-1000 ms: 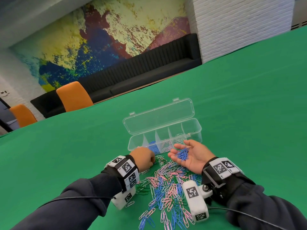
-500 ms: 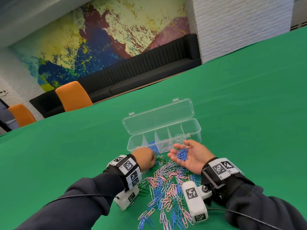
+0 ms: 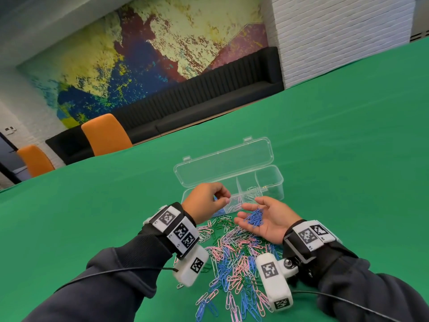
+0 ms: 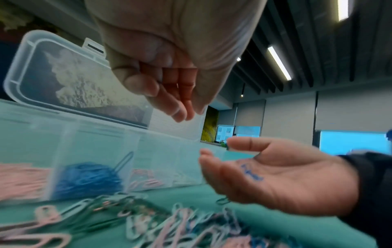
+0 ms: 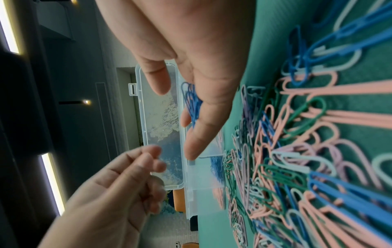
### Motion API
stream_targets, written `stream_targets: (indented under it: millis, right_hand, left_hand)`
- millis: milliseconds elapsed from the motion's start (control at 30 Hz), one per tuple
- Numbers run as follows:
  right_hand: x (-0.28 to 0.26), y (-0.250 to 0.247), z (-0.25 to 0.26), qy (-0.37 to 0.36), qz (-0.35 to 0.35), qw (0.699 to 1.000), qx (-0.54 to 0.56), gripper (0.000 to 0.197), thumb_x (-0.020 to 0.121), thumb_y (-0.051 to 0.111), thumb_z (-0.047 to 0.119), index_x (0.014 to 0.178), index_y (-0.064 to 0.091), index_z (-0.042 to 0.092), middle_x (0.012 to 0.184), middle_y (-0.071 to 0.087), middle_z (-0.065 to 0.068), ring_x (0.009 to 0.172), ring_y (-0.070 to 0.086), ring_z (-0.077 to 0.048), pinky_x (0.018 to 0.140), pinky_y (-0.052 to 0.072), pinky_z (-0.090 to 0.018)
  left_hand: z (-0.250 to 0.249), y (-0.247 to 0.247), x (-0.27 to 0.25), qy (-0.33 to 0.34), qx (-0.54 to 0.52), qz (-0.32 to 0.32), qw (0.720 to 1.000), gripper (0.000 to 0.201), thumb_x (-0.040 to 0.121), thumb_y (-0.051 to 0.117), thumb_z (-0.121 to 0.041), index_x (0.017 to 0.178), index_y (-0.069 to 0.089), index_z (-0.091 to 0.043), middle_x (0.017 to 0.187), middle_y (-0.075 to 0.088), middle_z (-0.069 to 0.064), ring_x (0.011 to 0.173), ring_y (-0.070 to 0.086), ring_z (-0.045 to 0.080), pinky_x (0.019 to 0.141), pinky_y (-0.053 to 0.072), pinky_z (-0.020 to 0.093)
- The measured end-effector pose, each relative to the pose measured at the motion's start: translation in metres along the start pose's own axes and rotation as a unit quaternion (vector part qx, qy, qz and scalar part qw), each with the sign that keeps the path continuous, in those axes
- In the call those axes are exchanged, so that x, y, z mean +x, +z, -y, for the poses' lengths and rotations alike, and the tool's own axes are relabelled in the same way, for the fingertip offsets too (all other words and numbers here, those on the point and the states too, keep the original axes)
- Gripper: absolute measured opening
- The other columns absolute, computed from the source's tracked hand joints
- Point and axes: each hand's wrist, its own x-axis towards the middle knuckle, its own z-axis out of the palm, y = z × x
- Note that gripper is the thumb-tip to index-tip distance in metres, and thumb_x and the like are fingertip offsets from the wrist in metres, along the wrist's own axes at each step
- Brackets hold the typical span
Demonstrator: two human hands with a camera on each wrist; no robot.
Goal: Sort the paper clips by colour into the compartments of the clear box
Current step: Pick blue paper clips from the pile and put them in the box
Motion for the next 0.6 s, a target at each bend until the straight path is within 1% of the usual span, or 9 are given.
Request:
stream_targets:
  millis: [100,167,200,267,333,433,467,533,600]
  right_hand:
    - [0.0,-0.001,0.003,-0.008,0.014,0.999,0.029,0.033,0.1,0.034,0.023,0.093,0.052,-0.004,0.089,0.054,-0.025,0.083,0.057,-0.04,0.052,0.056,-0.041]
    - [0.0,-0.002,0.003,-0.013,0.02,0.999,0.047,0.032,0.1,0.034,0.023,0.093,0.051,-0.003,0.087,0.053,-0.024,0.083,0.056,-0.037,0.052,0.057,-0.039]
    - [0.0,-0.002,0.003,-0.015,0.021,0.998,0.053,0.032,0.1,0.033,0.022,0.092,0.051,-0.003,0.085,0.052,-0.023,0.083,0.056,-0.035,0.052,0.057,-0.038]
    - [0.002,-0.002,0.003,-0.016,0.021,0.998,0.055,0.032,0.1,0.033,0.023,0.092,0.051,-0.002,0.083,0.052,-0.022,0.083,0.056,-0.035,0.051,0.057,-0.036]
    - [0.002,-0.001,0.002,-0.017,0.018,0.998,0.051,0.033,0.1,0.032,0.023,0.091,0.051,-0.003,0.082,0.052,-0.022,0.082,0.056,-0.035,0.05,0.057,-0.035]
    - [0.001,-0.001,0.002,-0.018,0.02,0.998,0.053,0.032,0.1,0.033,0.023,0.092,0.051,-0.003,0.082,0.052,-0.022,0.082,0.054,-0.033,0.049,0.057,-0.035]
    - [0.001,-0.001,0.002,-0.018,0.018,0.998,0.051,0.032,0.1,0.033,0.023,0.092,0.051,-0.003,0.083,0.053,-0.022,0.082,0.054,-0.033,0.049,0.057,-0.035]
    - [0.001,-0.002,0.002,-0.02,0.013,0.999,0.044,0.032,0.1,0.033,0.022,0.092,0.051,-0.003,0.084,0.053,-0.023,0.083,0.055,-0.035,0.048,0.057,-0.034]
    - [0.001,-0.002,0.002,-0.021,0.013,0.999,0.043,0.032,0.1,0.033,0.022,0.092,0.051,-0.003,0.084,0.053,-0.023,0.082,0.056,-0.035,0.047,0.057,-0.033]
  left_hand:
    - [0.014,0.003,-0.009,0.003,0.053,0.04,0.998,0.009,0.09,0.058,-0.016,0.095,0.065,-0.014,0.086,0.062,-0.005,0.059,0.044,-0.008,0.057,0.033,0.004]
    - [0.022,0.008,-0.02,0.019,0.065,0.102,0.992,0.009,0.089,0.058,-0.014,0.094,0.065,-0.015,0.085,0.062,-0.005,0.063,0.047,-0.005,0.061,0.033,0.002]
    - [0.025,0.011,-0.026,0.034,0.066,0.138,0.988,0.009,0.088,0.059,-0.013,0.094,0.066,-0.015,0.085,0.063,-0.004,0.066,0.05,-0.001,0.064,0.036,0.004]
    - [0.029,0.019,-0.035,0.063,0.077,0.205,0.974,0.011,0.087,0.06,-0.014,0.096,0.066,-0.016,0.088,0.066,-0.001,0.075,0.056,0.009,0.07,0.043,0.015]
    - [0.03,0.026,-0.038,0.081,0.104,0.242,0.961,0.013,0.086,0.063,-0.017,0.099,0.066,-0.017,0.091,0.065,0.001,0.083,0.057,0.015,0.075,0.044,0.023]
    - [0.029,0.032,-0.034,0.086,0.149,0.238,0.956,0.016,0.084,0.065,-0.021,0.1,0.063,-0.018,0.095,0.062,-0.001,0.088,0.056,0.016,0.08,0.045,0.029]
    - [0.029,0.033,-0.033,0.083,0.157,0.233,0.956,0.018,0.084,0.066,-0.022,0.101,0.062,-0.019,0.097,0.06,-0.001,0.089,0.056,0.015,0.08,0.046,0.029]
    - [0.029,0.033,-0.03,0.074,0.163,0.233,0.956,0.023,0.083,0.067,-0.025,0.105,0.061,-0.019,0.102,0.059,0.0,0.09,0.055,0.015,0.079,0.044,0.026]
    - [0.029,0.034,-0.029,0.075,0.159,0.235,0.956,0.026,0.083,0.068,-0.025,0.107,0.06,-0.018,0.103,0.059,0.001,0.086,0.052,0.014,0.075,0.041,0.024]
